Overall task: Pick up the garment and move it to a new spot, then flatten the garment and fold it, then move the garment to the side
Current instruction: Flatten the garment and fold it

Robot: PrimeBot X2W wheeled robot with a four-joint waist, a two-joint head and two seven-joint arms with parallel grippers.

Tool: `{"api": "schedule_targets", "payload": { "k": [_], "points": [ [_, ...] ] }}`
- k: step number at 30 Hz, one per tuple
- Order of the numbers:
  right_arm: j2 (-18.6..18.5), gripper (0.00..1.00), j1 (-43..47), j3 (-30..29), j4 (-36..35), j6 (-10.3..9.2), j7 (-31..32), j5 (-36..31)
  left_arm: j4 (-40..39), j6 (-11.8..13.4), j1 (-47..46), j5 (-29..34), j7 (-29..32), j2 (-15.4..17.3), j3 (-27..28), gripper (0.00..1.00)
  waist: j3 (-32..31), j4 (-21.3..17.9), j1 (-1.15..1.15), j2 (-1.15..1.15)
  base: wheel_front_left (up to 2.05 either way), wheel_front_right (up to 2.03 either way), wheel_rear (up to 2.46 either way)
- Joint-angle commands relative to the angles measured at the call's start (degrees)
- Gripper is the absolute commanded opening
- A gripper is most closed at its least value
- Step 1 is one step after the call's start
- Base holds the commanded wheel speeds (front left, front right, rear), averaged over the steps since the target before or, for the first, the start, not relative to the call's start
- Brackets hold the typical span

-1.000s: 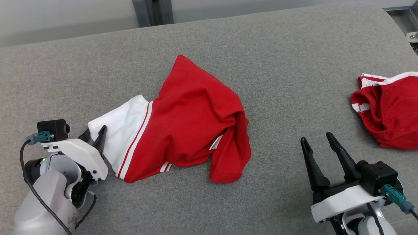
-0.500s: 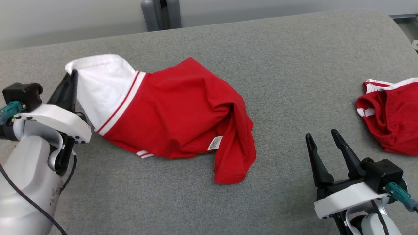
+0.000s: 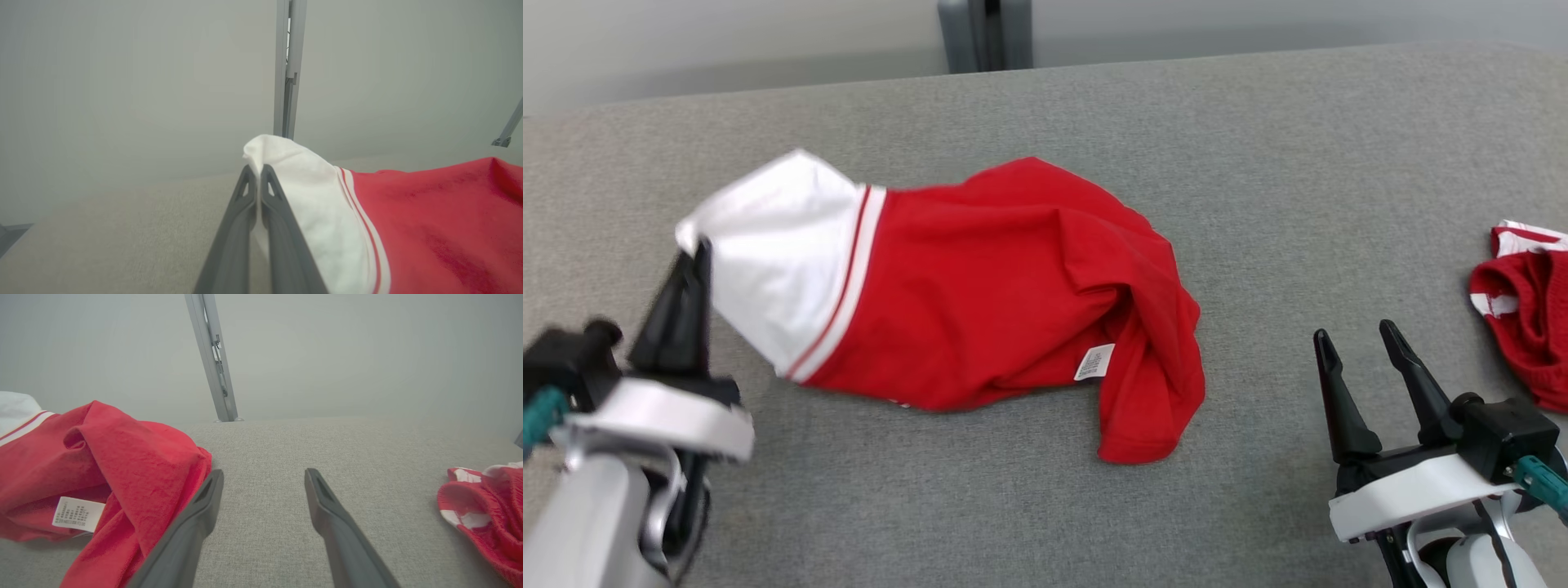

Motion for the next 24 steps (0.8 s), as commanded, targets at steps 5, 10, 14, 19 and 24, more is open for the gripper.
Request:
{"api": "schedule_targets", "payload": {
  "k": [5, 10, 14, 19, 24],
  "points": [
    [-0.3, 1.00, 0.1, -0.2, -0.6, -0.02, 0.8, -0.4, -3.2, 1.9, 10.2, -3.3, -0.3, -2.5, 1.4, 0.00, -0.7, 1.5, 0.00, 0.00, 0.00, 0.00, 0.00],
    [-0.3, 1.00, 0.3, -0.3, -1.0, -0.02, 1.4, -0.8, -2.0, 2.5, 14.8, -5.7, -0.3, -4.4, 2.8, 0.00, -0.9, 1.9, 0.00, 0.00, 0.00, 0.00, 0.00],
    [-0.3, 1.00, 0.5, -0.5, -1.0, -0.02, 1.7, -0.9, -0.3, 2.3, 16.8, -6.7, -0.3, -5.7, 3.2, 0.00, -1.1, 1.9, 0.00, 0.00, 0.00, 0.00, 0.00],
    [-0.3, 1.00, 0.9, -1.0, -1.0, -0.02, 2.1, -0.4, 4.5, 0.6, 17.9, -9.1, -0.3, -7.7, 3.5, 0.00, -1.4, 1.6, 0.00, 0.00, 0.00, 0.00, 0.00],
    [-0.3, 1.00, 1.1, -1.6, -1.0, -0.02, 2.2, -0.3, 9.2, -0.8, 16.6, -11.2, 0.8, -9.1, 3.3, 1.00, -1.8, 1.5, 0.00, 0.00, 0.00, 0.00, 0.00]
  ]
}}
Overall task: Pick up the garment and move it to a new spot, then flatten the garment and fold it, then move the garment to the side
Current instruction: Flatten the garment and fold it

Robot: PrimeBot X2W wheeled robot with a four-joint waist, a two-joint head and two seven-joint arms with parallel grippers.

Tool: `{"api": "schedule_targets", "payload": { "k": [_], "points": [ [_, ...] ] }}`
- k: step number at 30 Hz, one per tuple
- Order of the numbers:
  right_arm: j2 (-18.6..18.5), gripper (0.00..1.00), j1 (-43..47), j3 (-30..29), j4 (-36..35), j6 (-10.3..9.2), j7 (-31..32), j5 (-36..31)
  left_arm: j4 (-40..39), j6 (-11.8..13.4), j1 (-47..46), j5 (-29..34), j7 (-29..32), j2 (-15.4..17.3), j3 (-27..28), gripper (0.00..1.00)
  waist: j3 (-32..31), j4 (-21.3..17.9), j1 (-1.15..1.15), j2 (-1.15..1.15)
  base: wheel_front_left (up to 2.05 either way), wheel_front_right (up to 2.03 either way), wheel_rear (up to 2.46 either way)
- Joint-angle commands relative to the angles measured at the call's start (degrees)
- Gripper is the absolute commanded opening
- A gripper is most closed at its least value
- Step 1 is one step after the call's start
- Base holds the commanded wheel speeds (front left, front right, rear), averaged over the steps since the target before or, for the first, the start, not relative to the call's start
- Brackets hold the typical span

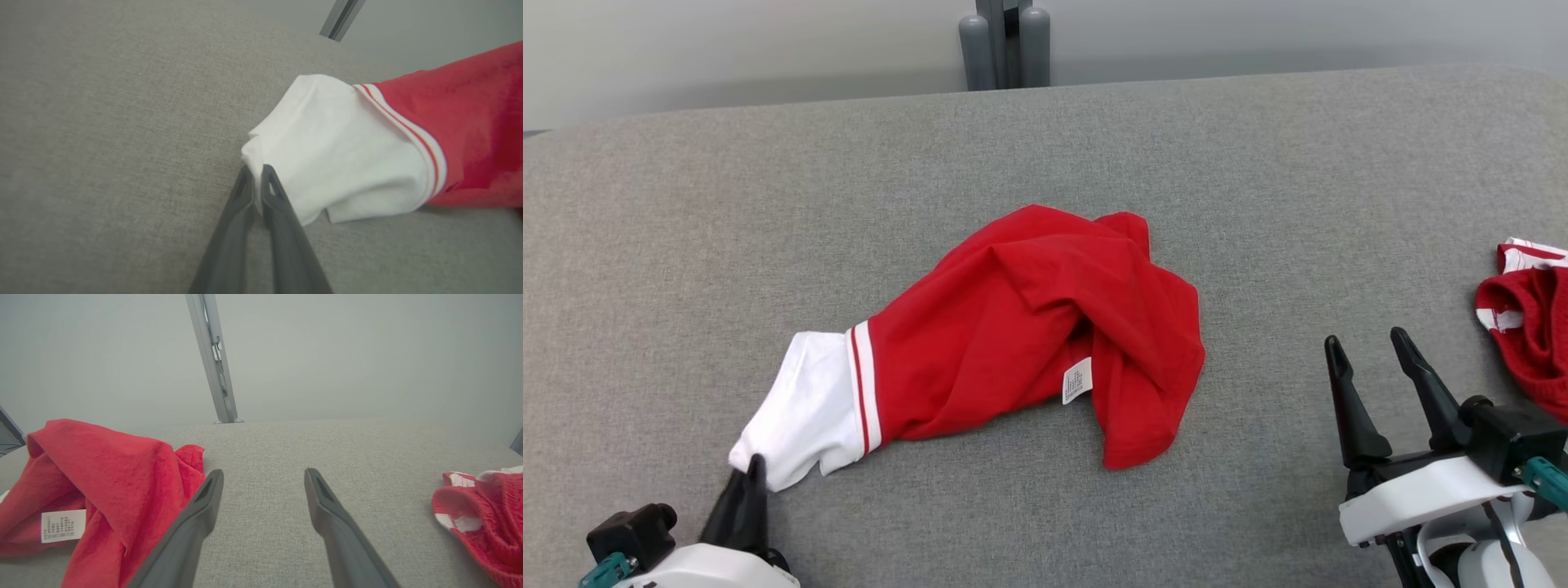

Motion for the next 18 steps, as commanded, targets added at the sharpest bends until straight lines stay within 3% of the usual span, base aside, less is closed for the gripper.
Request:
{"api": "schedule_targets", "payload": {
  "k": [1, 9, 18],
  "points": [
    [-0.3, 1.00, 0.2, -0.4, -0.2, -0.02, 0.1, 0.1, 0.4, -0.2, -1.4, -0.1, -0.2, 0.3, 0.3, 1.00, -0.1, 0.0, 0.00, 0.00, 0.00, 0.00, 0.00],
    [-0.3, 1.00, 0.8, -2.8, -0.7, -0.02, 0.2, -0.6, 0.9, 4.2, -2.5, 1.5, -0.7, 1.4, 2.5, 1.00, -2.0, 0.4, 0.00, 0.00, 0.00, 0.00, 0.00],
    [-0.3, 1.00, -0.1, -5.6, -1.0, -0.02, 0.8, -1.7, -12.7, 7.5, -3.6, 7.5, -1.2, 2.4, 6.0, 1.00, -4.5, 1.8, 0.00, 0.00, 0.00, 0.00, 0.00]
  ]
}}
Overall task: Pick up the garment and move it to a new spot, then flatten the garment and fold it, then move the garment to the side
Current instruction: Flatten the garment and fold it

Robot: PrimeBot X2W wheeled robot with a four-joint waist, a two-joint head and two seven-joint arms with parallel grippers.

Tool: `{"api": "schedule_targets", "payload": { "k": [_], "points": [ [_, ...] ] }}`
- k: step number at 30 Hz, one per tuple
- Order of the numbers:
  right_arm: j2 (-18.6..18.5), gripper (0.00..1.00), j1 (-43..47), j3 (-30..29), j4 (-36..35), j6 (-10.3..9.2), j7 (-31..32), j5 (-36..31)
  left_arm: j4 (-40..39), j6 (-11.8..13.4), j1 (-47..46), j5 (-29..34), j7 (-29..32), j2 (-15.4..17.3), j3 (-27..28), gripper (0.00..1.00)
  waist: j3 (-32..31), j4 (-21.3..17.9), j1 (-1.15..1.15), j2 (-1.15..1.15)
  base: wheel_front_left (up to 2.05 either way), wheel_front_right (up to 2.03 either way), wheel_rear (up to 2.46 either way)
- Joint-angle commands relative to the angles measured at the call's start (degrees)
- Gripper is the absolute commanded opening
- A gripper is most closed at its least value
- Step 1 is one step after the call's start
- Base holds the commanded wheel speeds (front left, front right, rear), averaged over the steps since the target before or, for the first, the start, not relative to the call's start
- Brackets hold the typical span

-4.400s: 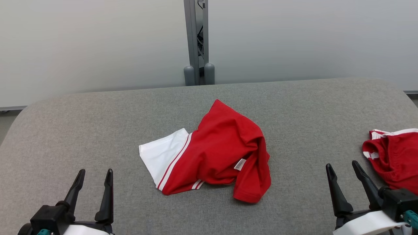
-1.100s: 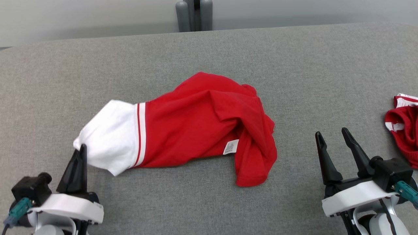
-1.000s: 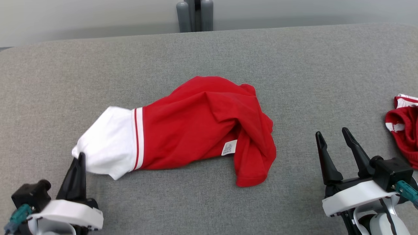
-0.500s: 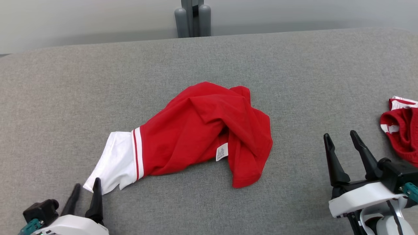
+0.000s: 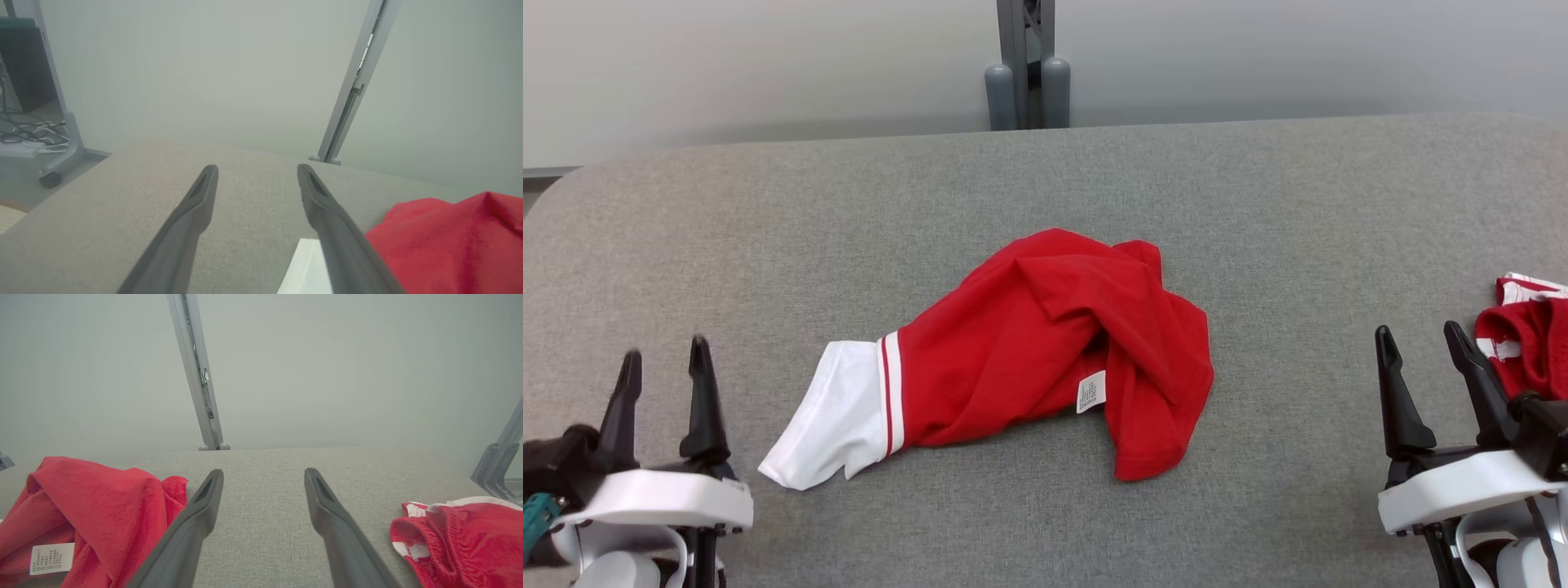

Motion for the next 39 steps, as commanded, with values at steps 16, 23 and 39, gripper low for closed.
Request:
{"api": "schedule_targets", "payload": {
  "k": [16, 23, 39],
  "points": [
    [-0.3, 1.00, 1.1, 0.3, 2.3, -0.02, 0.0, 0.4, -17.3, 4.2, 5.8, 8.9, 4.2, 1.2, -4.8, 1.00, -4.3, -1.1, 0.00, 0.00, 0.00, 0.00, 0.00],
    [-0.3, 1.00, 1.4, -0.2, 2.9, -0.02, 0.5, 0.8, -18.3, 4.2, 7.3, 9.1, 5.3, 1.4, -6.2, 1.00, -4.9, -0.5, 0.00, 0.00, 0.00, 0.00, 0.00],
    [-0.4, 1.00, -10.7, 3.3, 14.4, -0.02, 5.3, 0.8, -18.4, 3.6, 4.1, 8.8, 5.9, 0.7, -8.2, 1.00, -2.0, 2.9, 0.00, 0.00, 0.00, 0.00, 0.00]
  ]
}}
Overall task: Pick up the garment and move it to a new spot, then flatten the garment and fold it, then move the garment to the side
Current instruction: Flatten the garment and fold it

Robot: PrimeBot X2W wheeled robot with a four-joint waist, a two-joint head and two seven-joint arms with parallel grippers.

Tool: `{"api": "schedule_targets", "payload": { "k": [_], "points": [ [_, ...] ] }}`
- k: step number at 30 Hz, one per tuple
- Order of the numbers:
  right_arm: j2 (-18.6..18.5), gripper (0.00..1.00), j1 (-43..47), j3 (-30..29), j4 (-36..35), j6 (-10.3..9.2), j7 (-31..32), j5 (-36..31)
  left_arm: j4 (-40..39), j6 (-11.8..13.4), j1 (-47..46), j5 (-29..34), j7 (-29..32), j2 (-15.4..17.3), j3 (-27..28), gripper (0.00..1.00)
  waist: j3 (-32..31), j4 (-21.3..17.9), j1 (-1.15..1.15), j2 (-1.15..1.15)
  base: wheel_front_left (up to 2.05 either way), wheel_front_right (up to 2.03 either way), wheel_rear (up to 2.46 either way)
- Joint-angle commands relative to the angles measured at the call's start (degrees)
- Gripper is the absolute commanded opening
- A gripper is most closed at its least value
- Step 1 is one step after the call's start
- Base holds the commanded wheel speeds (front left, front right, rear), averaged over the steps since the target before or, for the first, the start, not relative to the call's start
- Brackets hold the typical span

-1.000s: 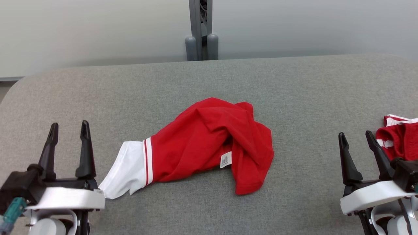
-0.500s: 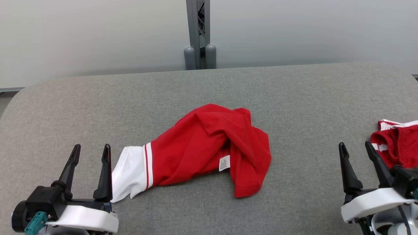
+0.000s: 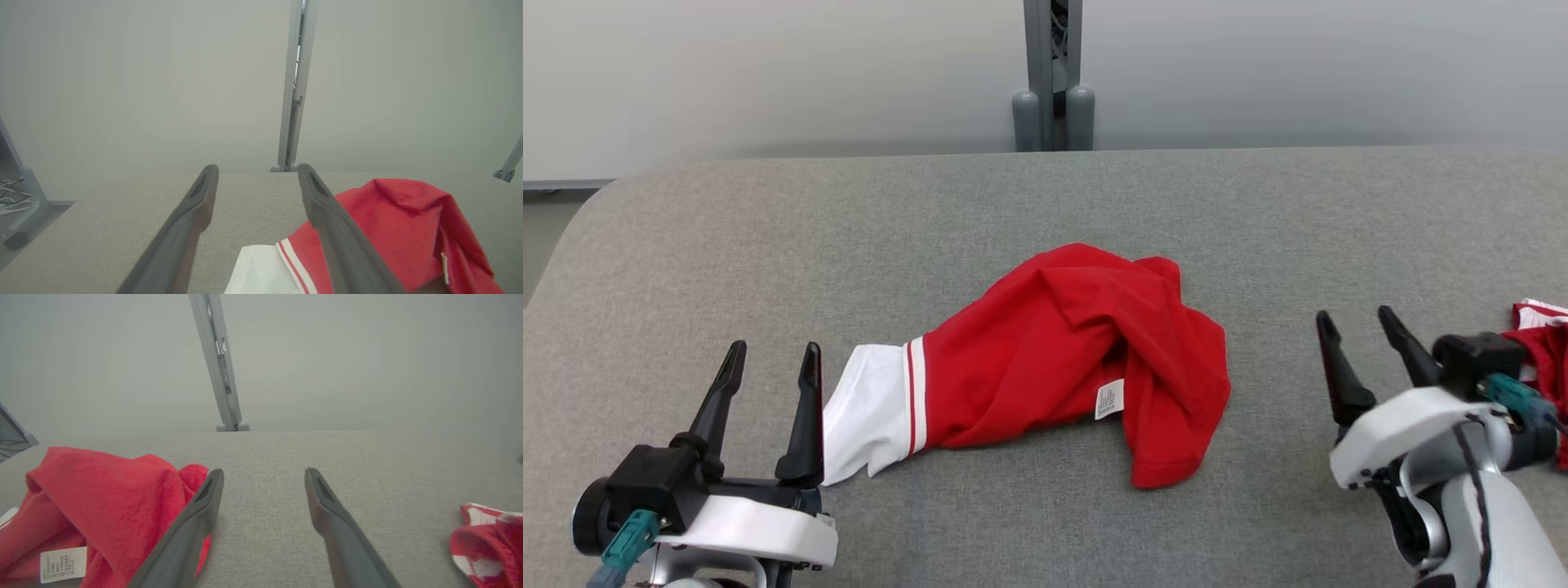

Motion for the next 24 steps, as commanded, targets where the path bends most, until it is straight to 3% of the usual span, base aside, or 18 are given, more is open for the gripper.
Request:
{"api": "schedule_targets", "payload": {
  "k": [1, 9, 24],
  "points": [
    [-0.8, 1.00, -2.7, 1.8, 3.2, -0.02, 1.2, 0.4, 0.2, -0.4, -1.4, -0.2, -0.3, 0.0, -0.2, 1.00, 1.5, 1.2, 0.00, 0.00, 0.00, 0.00, 0.00],
    [-3.4, 1.00, -14.9, 11.6, 18.6, -0.02, 5.1, 5.7, 2.1, -1.9, -4.7, -0.8, -1.4, -1.0, -1.4, 1.00, 6.4, 4.4, 0.00, 0.00, 0.00, 0.00, 0.00],
    [-5.8, 1.00, -32.2, 22.3, 36.0, -0.02, 2.1, 10.4, 6.1, -4.8, -10.4, -1.5, -4.1, -2.7, -2.7, 1.00, 13.3, 8.5, 0.00, 0.00, 0.00, 0.00, 0.00]
  ]
}}
